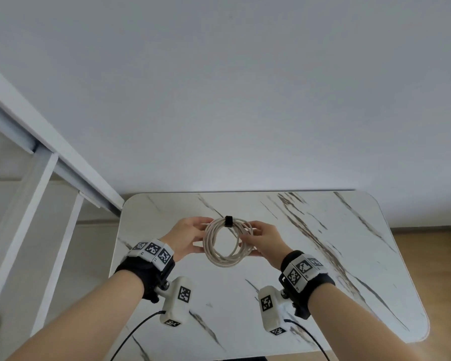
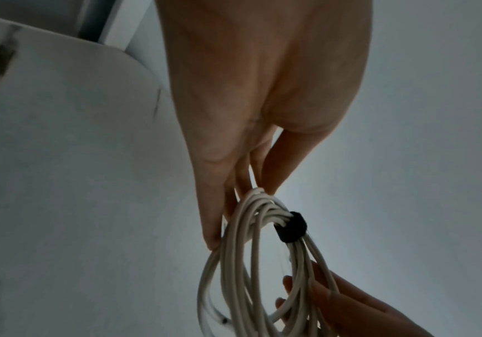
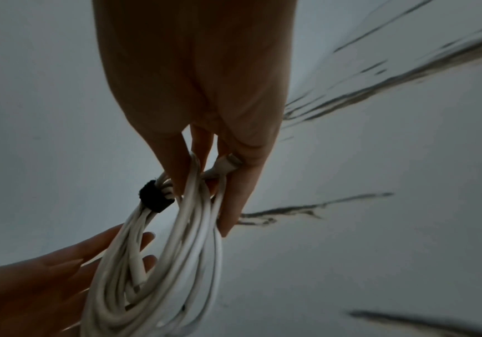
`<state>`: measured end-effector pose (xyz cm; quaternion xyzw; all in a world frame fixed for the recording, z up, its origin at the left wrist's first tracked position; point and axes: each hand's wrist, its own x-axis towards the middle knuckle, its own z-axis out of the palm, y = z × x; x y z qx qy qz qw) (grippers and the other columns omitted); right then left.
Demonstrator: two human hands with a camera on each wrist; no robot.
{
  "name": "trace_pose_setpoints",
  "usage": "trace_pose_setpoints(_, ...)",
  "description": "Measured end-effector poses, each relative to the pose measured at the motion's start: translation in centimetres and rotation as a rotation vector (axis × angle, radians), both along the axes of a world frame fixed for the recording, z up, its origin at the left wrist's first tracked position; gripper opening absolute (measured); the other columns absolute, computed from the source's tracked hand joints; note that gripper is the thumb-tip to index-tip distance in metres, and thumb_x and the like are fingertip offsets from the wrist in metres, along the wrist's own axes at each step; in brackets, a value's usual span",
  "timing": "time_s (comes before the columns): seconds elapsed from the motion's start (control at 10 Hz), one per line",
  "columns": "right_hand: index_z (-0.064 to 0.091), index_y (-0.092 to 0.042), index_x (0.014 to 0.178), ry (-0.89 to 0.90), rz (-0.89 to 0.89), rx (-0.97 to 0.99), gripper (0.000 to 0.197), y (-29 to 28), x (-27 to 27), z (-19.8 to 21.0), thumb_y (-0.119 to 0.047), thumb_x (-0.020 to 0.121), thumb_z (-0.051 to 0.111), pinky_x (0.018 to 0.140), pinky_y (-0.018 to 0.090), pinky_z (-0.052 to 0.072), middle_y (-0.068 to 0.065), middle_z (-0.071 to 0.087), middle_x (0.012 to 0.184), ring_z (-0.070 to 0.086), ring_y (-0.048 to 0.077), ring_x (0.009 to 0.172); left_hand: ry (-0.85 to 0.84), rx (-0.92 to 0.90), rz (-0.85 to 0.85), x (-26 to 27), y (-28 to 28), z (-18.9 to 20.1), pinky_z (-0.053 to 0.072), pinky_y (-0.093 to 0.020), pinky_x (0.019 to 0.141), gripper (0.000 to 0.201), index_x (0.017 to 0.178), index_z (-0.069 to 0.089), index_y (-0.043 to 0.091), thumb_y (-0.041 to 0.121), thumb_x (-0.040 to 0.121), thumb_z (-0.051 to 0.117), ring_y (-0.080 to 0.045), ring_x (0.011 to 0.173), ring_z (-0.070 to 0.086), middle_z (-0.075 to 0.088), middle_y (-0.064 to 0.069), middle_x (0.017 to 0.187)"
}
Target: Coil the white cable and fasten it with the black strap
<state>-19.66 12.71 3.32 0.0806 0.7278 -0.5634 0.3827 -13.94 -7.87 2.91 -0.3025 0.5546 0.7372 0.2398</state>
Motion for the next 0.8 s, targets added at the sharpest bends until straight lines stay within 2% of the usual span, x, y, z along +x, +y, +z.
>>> trace_pose_setpoints(0.1, 0.061, -0.002, 0.107, -0.033, -0.042, 0.035, 0.024, -0.4, 0.4, -2.1, 0.000, 0.083, 0.063, 0.063, 0.033, 0.060, 0.013, 0.066, 0.080, 0.067, 0.020, 0.067, -0.021, -0.006, 0.025, 0.1, 0.2, -2.0, 0.055, -0.038, 0.074, 0.043, 0.126, 0.055, 0.004, -0.012, 0.086, 0.054, -0.024, 0.093, 0.061, 0.064, -0.010, 0.109)
trace_pose_setpoints(0.2, 0.060, -0.003, 0.103, -0.042, -0.074, 0.077, 0.017, -0.9, 0.7, -3.2, -0.002, 0.086, 0.061, 0.068, 0.036, 0.061, 0.011, 0.065, 0.078, 0.066, 0.020, 0.067, -0.048, -0.010, 0.035, 0.0, 0.3, -3.5, 0.055, -0.036, 0.074, 0.044, 0.126, 0.053, 0.005, -0.013, 0.087, 0.052, -0.024, 0.099, 0.060, 0.061, -0.010, 0.120)
trace_pose_setpoints(0.3, 0.060, -0.001, 0.099, -0.018, -0.083, 0.149, 0.013, -1.3, 0.8, -4.1, -0.003, 0.086, 0.059, 0.078, 0.042, 0.059, 0.012, 0.064, 0.080, 0.063, 0.024, 0.073, -0.077, -0.050, 0.055, -0.3, 0.4, -4.8, 0.055, -0.035, 0.072, 0.046, 0.128, 0.052, 0.002, -0.016, 0.087, 0.042, -0.028, 0.104, 0.060, 0.058, -0.014, 0.126)
trace_pose_setpoints(0.4, 0.062, 0.008, 0.095, 0.051, -0.043, 0.247, 0.017, -1.7, 0.9, -4.7, -0.004, 0.084, 0.059, 0.074, 0.039, 0.050, 0.015, 0.060, 0.080, 0.055, 0.024, 0.075, -0.088, -0.079, 0.086, -0.6, 0.8, -5.4, 0.056, -0.036, 0.072, 0.046, 0.127, 0.053, -0.001, -0.018, 0.086, 0.040, -0.031, 0.102, 0.060, 0.059, -0.018, 0.124)
trace_pose_setpoints(0.5, 0.061, 0.012, 0.099, 0.080, -0.032, 0.259, 0.021, -1.8, 0.9, -5.0, -0.003, 0.085, 0.057, 0.072, 0.036, 0.044, 0.026, 0.061, 0.084, 0.051, 0.022, 0.079, -0.086, -0.084, 0.106, -0.8, 1.1, -5.6, 0.053, -0.041, 0.082, 0.052, 0.132, 0.048, -0.004, -0.022, 0.084, 0.038, -0.033, 0.109, 0.057, 0.056, -0.019, 0.126)
trace_pose_setpoints(0.6, 0.061, 0.004, 0.107, 0.092, -0.010, 0.253, 0.022, -1.8, 0.9, -4.4, -0.005, 0.087, 0.058, 0.085, 0.037, 0.049, 0.025, 0.066, 0.106, 0.057, 0.021, 0.087, -0.085, -0.098, 0.088, -0.8, 1.2, -6.2, 0.046, -0.047, 0.100, 0.062, 0.138, 0.041, -0.001, -0.025, 0.081, 0.038, -0.034, 0.126, 0.049, 0.049, -0.015, 0.137)
trace_pose_setpoints(0.7, 0.057, 0.000, 0.117, 0.106, 0.038, 0.248, 0.031, -1.3, 0.8, -4.0, -0.009, 0.088, 0.059, 0.094, 0.032, 0.046, 0.015, 0.064, 0.116, 0.059, 0.024, 0.106, -0.050, -0.161, 0.041, -0.6, 0.9, -6.5, 0.043, -0.047, 0.106, 0.063, 0.139, 0.041, 0.001, -0.023, 0.081, 0.040, -0.031, 0.126, 0.050, 0.050, -0.013, 0.138)
trace_pose_setpoints(0.8, 0.051, 0.000, 0.127, 0.119, 0.102, 0.300, 0.039, -0.9, 1.0, -3.1, -0.011, 0.090, 0.057, 0.099, 0.030, 0.040, 0.010, 0.059, 0.122, 0.052, 0.024, 0.121, -0.006, -0.248, -0.034, -0.3, 0.9, -6.4, 0.040, -0.046, 0.108, 0.060, 0.136, 0.047, 0.003, -0.017, 0.080, 0.047, -0.029, 0.125, 0.052, 0.052, -0.015, 0.138)
